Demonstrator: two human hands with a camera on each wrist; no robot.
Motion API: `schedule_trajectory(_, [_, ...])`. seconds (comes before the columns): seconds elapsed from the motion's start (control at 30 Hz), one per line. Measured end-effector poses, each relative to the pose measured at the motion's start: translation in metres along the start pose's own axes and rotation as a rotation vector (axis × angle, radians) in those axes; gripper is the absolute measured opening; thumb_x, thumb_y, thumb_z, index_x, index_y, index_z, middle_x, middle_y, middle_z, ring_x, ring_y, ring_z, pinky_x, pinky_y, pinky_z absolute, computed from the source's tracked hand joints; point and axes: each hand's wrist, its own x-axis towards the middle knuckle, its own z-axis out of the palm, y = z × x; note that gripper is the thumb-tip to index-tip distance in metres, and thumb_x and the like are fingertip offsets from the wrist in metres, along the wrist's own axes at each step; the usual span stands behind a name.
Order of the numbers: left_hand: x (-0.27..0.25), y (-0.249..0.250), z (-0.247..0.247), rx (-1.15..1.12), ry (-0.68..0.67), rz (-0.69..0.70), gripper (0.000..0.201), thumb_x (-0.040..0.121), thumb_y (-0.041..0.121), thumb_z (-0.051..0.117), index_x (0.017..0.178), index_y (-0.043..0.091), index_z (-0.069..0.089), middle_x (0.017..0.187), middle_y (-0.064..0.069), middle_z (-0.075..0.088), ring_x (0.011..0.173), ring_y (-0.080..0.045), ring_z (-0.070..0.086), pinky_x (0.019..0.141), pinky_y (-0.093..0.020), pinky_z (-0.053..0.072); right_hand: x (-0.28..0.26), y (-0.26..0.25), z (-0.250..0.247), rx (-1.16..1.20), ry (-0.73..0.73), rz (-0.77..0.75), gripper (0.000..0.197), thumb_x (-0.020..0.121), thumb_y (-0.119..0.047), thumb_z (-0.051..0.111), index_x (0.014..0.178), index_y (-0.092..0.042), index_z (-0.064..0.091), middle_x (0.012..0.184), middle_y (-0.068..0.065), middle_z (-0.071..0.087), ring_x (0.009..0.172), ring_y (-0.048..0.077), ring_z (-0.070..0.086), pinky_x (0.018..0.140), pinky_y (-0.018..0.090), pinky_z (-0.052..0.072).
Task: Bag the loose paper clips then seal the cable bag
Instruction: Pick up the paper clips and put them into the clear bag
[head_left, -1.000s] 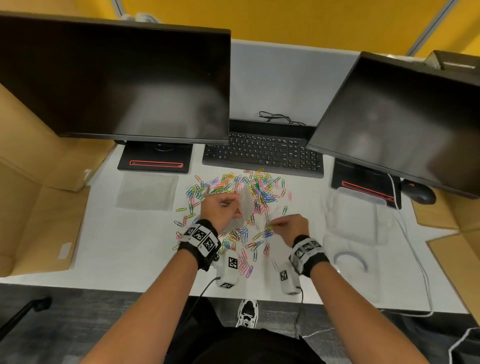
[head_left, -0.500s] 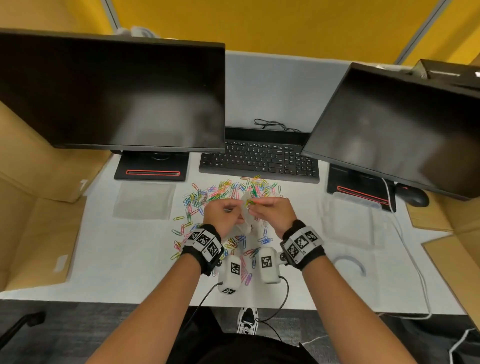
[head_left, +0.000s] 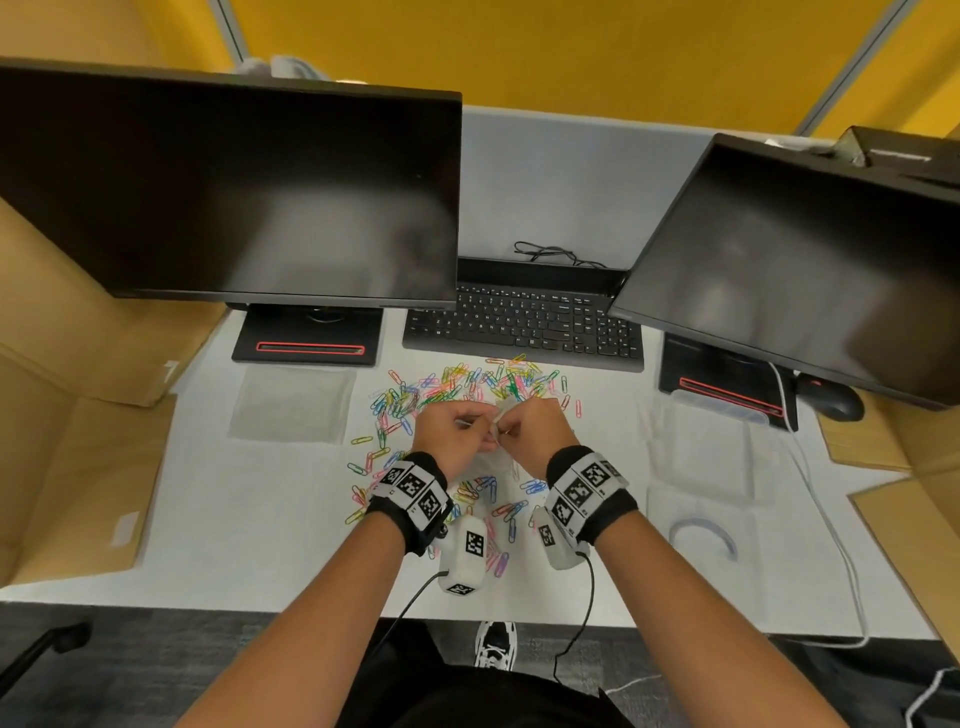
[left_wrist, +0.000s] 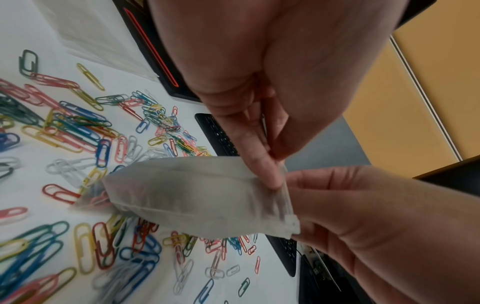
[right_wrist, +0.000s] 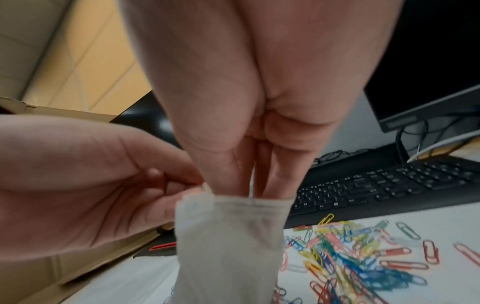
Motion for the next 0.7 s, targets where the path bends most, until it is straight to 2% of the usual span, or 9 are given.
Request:
schedule_trajectory(0.1, [0.000, 0.000, -0.004, 0.004, 0.016, 0.003, 0.017, 0.092, 0.003, 0.064, 0.106, 0.002, 0.073, 0.090, -0.011, 0.073, 0.068, -0.015, 0.071, 0.062, -0.020, 0.059, -0.006, -0.002, -0.013, 0.070, 0.018, -0.069, 0.021, 0.087, -0.008, 0.061, 0.074, -0.013, 0.077, 0.058, -0.003, 0.064, 0.051, 0.004, 0.052, 0.061, 0.018, 0.045])
schedule_trajectory(0.17, [0.001, 0.000, -0.008, -0.005, 0.038, -0.006, 0.017, 0.091, 0.004, 0.066, 0.106, 0.004, 0.074, 0.094, -0.010, 0.073, 0.068, -0.015, 0.072, 0.062, -0.022, 0.060, -0.019, 0.006, -0.022, 0.210, 0.145, -0.010, 0.012, 0.084, -0.011, 0.068, 0.084, -0.017, 0.078, 0.073, -0.008, 0.071, 0.061, -0.003, 0.061, 0.066, 0.013, 0.051])
schedule_trajectory(0.23, [0.001, 0.000, -0.014, -0.015, 0.063, -0.013, 0.017, 0.090, 0.005, 0.068, 0.105, 0.007, 0.075, 0.097, -0.008, 0.073, 0.070, -0.017, 0.073, 0.064, -0.028, 0.062, -0.035, 0.031, -0.024, 0.243, 0.163, 0.112, 0.011, 0.079, -0.017, 0.075, 0.089, -0.021, 0.075, 0.077, -0.009, 0.070, 0.063, -0.003, 0.062, 0.070, 0.020, 0.056])
schedule_trajectory(0.27, [0.001, 0.000, -0.018, -0.028, 0.074, -0.013, 0.017, 0.089, 0.005, 0.069, 0.104, 0.007, 0.075, 0.098, -0.008, 0.074, 0.072, -0.019, 0.074, 0.067, -0.033, 0.063, -0.045, 0.048, -0.020, 0.206, 0.091, 0.209, 0.023, 0.074, -0.023, 0.080, 0.096, -0.022, 0.072, 0.082, -0.008, 0.069, 0.067, 0.003, 0.064, 0.072, 0.026, 0.058])
schedule_trajectory(0.37, [-0.002, 0.002, -0.030, -0.104, 0.093, 0.005, 0.017, 0.088, 0.003, 0.069, 0.104, 0.006, 0.075, 0.102, -0.011, 0.073, 0.078, -0.026, 0.074, 0.072, -0.040, 0.063, -0.073, 0.089, 0.005, 0.010, -0.262, 0.487, 0.086, 0.051, -0.041, 0.091, 0.124, -0.028, 0.046, 0.112, 0.002, 0.051, 0.098, 0.021, 0.060, 0.086, 0.039, 0.056])
schedule_trajectory(0.47, [-0.007, 0.007, -0.041, -0.153, 0.119, 0.029, 0.015, 0.089, 0.002, 0.067, 0.100, 0.009, 0.076, 0.099, -0.012, 0.074, 0.075, -0.023, 0.075, 0.069, -0.036, 0.063, -0.091, 0.098, 0.040, -0.024, -0.336, 0.477, 0.115, 0.046, -0.033, 0.094, 0.138, -0.030, 0.026, 0.126, 0.004, 0.029, 0.107, 0.027, 0.056, 0.095, 0.039, 0.051])
schedule_trajectory(0.53, [-0.010, 0.009, -0.049, -0.165, 0.139, 0.045, 0.015, 0.090, 0.002, 0.066, 0.099, 0.009, 0.077, 0.098, -0.012, 0.075, 0.075, -0.022, 0.075, 0.070, -0.034, 0.062, -0.092, 0.092, 0.060, 0.035, -0.253, 0.388, 0.115, 0.048, -0.024, 0.094, 0.141, -0.028, 0.027, 0.127, 0.003, 0.026, 0.099, 0.026, 0.059, 0.092, 0.035, 0.052])
schedule_trajectory(0.63, [-0.013, 0.005, -0.057, -0.160, 0.159, 0.050, 0.016, 0.091, 0.003, 0.066, 0.103, 0.005, 0.076, 0.098, -0.013, 0.075, 0.077, -0.024, 0.075, 0.072, -0.035, 0.062, -0.078, 0.079, 0.080, 0.183, -0.107, 0.321, 0.092, 0.057, -0.013, 0.089, 0.136, -0.022, 0.042, 0.126, 0.004, 0.032, 0.089, 0.018, 0.058, 0.081, 0.022, 0.053])
schedule_trajectory(0.7, [-0.016, 0.003, -0.059, -0.170, 0.174, 0.042, 0.016, 0.090, 0.003, 0.067, 0.104, 0.002, 0.075, 0.099, -0.014, 0.075, 0.076, -0.023, 0.075, 0.070, -0.032, 0.062, -0.064, 0.070, 0.088, 0.167, -0.031, 0.243, 0.078, 0.063, -0.008, 0.084, 0.132, -0.021, 0.049, 0.129, 0.005, 0.034, 0.090, 0.018, 0.059, 0.083, 0.026, 0.056])
